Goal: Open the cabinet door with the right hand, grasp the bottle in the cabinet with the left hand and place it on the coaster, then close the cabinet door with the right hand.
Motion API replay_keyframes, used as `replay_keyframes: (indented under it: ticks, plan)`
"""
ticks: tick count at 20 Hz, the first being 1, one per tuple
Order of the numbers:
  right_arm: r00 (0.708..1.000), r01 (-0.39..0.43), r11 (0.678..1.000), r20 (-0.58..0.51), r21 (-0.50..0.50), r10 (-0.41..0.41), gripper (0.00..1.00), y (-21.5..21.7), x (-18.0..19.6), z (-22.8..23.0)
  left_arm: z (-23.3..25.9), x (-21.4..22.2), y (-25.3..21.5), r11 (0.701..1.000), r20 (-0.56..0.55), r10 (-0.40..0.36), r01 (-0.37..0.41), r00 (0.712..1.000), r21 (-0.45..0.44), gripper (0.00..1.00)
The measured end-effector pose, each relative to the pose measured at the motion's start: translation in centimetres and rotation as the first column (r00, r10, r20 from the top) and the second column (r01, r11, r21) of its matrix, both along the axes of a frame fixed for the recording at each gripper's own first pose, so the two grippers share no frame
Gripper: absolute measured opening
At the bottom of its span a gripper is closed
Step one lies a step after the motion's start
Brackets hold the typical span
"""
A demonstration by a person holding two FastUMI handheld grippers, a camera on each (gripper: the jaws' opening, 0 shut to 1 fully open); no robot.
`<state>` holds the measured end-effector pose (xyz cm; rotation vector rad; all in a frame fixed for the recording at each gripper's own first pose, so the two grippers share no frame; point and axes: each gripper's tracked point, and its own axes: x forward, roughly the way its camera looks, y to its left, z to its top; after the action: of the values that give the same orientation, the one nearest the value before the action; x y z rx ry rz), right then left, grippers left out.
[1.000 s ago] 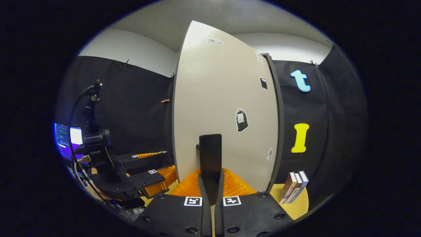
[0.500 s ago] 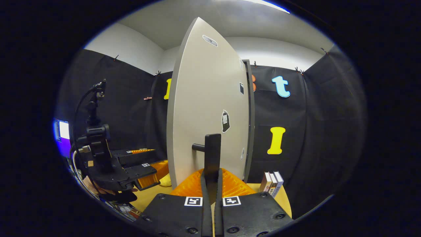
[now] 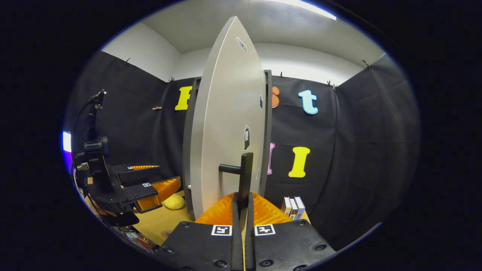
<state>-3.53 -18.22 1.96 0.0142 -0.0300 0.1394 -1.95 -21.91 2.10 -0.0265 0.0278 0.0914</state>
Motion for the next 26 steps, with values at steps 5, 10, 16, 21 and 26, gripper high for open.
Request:
replay_keyframes:
  ticks: [5, 10, 16, 21, 26]
  plan:
    - [0.995, 0.104, 0.994, 0.012, -0.047, -0.103, 0.06, -3.8, -0.4, -0.3, -0.4, 0.0, 0.5, 1.0, -0.016, 0.007, -0.008, 1.0, -0.024, 0.98]
    - [0.998, 0.063, 0.998, 0.008, -0.031, -0.063, 0.06, -3.0, -1.1, -0.6, -0.1, 0.4, 0.6, 1.0, -0.011, -0.001, 0.001, 1.0, -0.026, 0.98]
    - [0.997, 0.066, 0.998, 0.028, -0.018, -0.066, 0.06, -3.0, -3.3, -0.5, -0.5, 3.3, 2.7, 0.999, -0.006, -0.02, 0.019, 1.0, -0.042, 0.95]
    - [0.966, 0.252, 0.963, 0.088, -0.091, -0.244, 0.05, -5.4, -4.6, -0.1, -0.7, 10.6, 5.1, 0.994, 0.008, -0.083, 0.083, 0.997, -0.069, 0.98]
    - [0.887, 0.461, 0.879, 0.093, -0.119, -0.453, 0.06, -5.3, -7.1, 0.3, -1.1, 18.8, 6.3, 0.981, 0.026, -0.174, 0.175, 0.984, -0.086, 0.98]
